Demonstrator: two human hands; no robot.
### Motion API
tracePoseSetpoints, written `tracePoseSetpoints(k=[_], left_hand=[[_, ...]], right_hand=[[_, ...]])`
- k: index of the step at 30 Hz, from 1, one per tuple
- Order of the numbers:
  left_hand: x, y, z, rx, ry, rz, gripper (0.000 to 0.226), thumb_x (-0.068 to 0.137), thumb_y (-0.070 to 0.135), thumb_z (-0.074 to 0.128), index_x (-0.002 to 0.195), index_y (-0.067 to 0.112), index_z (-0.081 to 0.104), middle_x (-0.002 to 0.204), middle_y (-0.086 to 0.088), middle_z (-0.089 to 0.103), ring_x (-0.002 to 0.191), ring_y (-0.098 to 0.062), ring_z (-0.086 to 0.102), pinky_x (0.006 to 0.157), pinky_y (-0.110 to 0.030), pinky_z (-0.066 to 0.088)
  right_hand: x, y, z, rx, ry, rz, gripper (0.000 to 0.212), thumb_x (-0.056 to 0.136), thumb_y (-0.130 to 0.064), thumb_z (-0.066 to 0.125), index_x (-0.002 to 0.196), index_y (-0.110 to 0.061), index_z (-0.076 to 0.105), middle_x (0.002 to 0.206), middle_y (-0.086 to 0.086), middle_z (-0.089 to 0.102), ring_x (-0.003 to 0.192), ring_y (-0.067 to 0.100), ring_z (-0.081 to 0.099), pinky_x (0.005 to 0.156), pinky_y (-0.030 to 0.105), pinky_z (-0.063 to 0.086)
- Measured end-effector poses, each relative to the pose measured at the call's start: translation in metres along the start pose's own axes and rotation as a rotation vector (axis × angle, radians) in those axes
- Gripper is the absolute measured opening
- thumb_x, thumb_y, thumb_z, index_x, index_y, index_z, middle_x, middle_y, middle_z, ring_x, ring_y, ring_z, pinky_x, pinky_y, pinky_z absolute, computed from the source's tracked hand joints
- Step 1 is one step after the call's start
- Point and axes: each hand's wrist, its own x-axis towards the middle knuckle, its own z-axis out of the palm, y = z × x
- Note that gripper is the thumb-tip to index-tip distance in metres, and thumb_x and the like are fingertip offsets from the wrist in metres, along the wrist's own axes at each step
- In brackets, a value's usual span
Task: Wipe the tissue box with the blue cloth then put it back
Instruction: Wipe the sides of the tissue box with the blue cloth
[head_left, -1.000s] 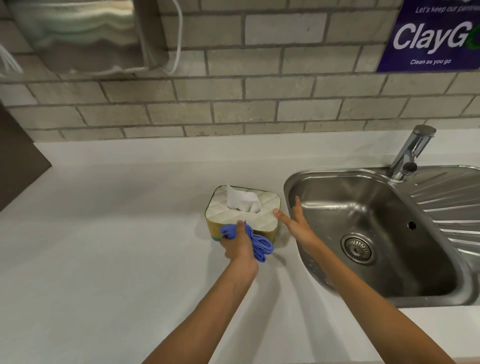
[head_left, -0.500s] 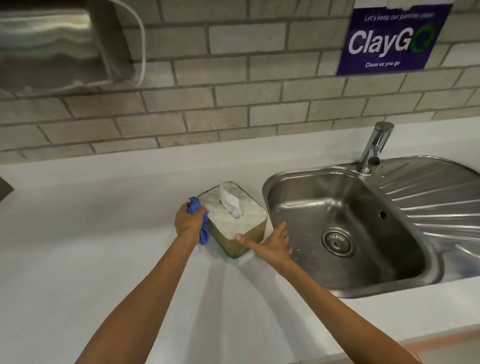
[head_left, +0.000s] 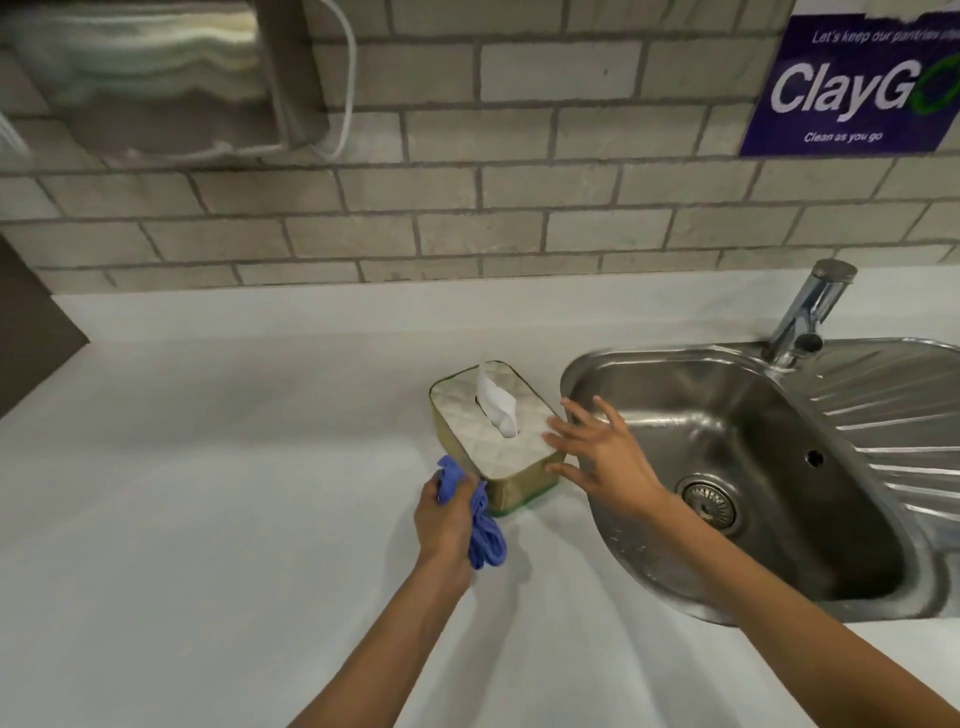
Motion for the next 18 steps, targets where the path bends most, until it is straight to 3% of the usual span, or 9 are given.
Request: tracePoseSetpoints(k=[2, 4, 7, 9, 11, 14, 16, 18], left_hand=[[0.001, 0.004, -0.003, -0.003, 0.017, 0.022, 0.029, 0.088, 0.011, 0.059, 0.116, 0.003, 0.055, 0.099, -0.013, 0.061, 0.069, -0.020, 0.057, 0.058, -0.026, 0.047], [0.004, 0.009, -0.010, -0.001, 0.045, 0.037, 0.032, 0.088, 0.010, 0.060, 0.118, 0.001, 0.055, 0.098, -0.014, 0.060, 0.065, -0.017, 0.056, 0.056, -0.025, 0.046], [0.015, 0.016, -0.029, -0.013, 0.109, 0.052, 0.021, 0.087, 0.006, 0.060, 0.107, 0.002, 0.057, 0.093, -0.015, 0.056, 0.059, -0.017, 0.051, 0.048, -0.022, 0.047], [0.023, 0.022, -0.044, -0.022, 0.144, 0.048, 0.020, 0.086, 0.007, 0.062, 0.105, 0.004, 0.057, 0.093, -0.014, 0.055, 0.058, -0.017, 0.050, 0.044, -0.019, 0.046], [0.034, 0.027, -0.056, -0.020, 0.163, 0.045, 0.037, 0.085, 0.008, 0.063, 0.120, 0.002, 0.053, 0.088, -0.012, 0.057, 0.060, -0.017, 0.051, 0.052, -0.025, 0.045], [0.047, 0.035, -0.062, 0.009, 0.188, 0.092, 0.040, 0.084, 0.009, 0.064, 0.122, 0.000, 0.053, 0.079, -0.007, 0.058, 0.062, -0.017, 0.054, 0.055, -0.026, 0.045], [0.054, 0.041, -0.062, 0.028, 0.205, 0.126, 0.043, 0.084, 0.008, 0.065, 0.125, 0.000, 0.053, 0.097, -0.016, 0.064, 0.074, -0.026, 0.060, 0.067, -0.031, 0.051], [0.061, 0.044, -0.061, 0.057, 0.201, 0.144, 0.045, 0.084, 0.007, 0.065, 0.127, 0.000, 0.053, 0.114, -0.023, 0.062, 0.082, -0.029, 0.060, 0.076, -0.033, 0.049]], right_hand=[[0.003, -0.009, 0.002, -0.021, 0.129, -0.024, 0.035, 0.058, -0.030, 0.087, 0.088, -0.014, 0.078, 0.096, 0.004, 0.077, 0.101, 0.029, 0.069, 0.092, 0.059, 0.042], [0.006, -0.024, 0.003, -0.004, 0.228, -0.032, 0.032, 0.052, -0.033, 0.089, 0.076, -0.016, 0.078, 0.083, 0.001, 0.078, 0.089, 0.024, 0.073, 0.086, 0.060, 0.047], [0.011, -0.054, 0.009, -0.013, 0.290, -0.031, 0.030, 0.049, -0.042, 0.088, 0.063, -0.018, 0.076, 0.065, -0.002, 0.073, 0.069, 0.018, 0.071, 0.088, 0.051, 0.051], [0.018, -0.078, 0.016, -0.029, 0.344, -0.027, 0.032, 0.054, -0.047, 0.084, 0.056, -0.016, 0.072, 0.056, -0.001, 0.067, 0.060, 0.018, 0.066, 0.094, 0.042, 0.046], [0.028, -0.102, 0.021, -0.017, 0.393, 0.009, 0.038, 0.056, -0.049, 0.081, 0.049, -0.014, 0.068, 0.050, 0.000, 0.062, 0.053, 0.019, 0.062, 0.091, 0.039, 0.047], [0.040, -0.127, 0.021, 0.036, 0.377, 0.072, 0.042, 0.054, -0.055, 0.081, 0.046, -0.016, 0.068, 0.047, -0.002, 0.062, 0.049, 0.016, 0.060, 0.082, 0.038, 0.056], [0.042, -0.126, 0.016, 0.186, 0.383, 0.143, 0.042, 0.062, -0.056, 0.072, 0.050, -0.016, 0.070, 0.048, -0.003, 0.064, 0.052, 0.016, 0.061, 0.081, 0.037, 0.054], [0.044, -0.106, 0.009, 0.406, 0.417, 0.327, 0.039, 0.074, -0.052, 0.061, 0.061, -0.017, 0.071, 0.055, -0.002, 0.067, 0.058, 0.016, 0.062, 0.077, 0.037, 0.049]])
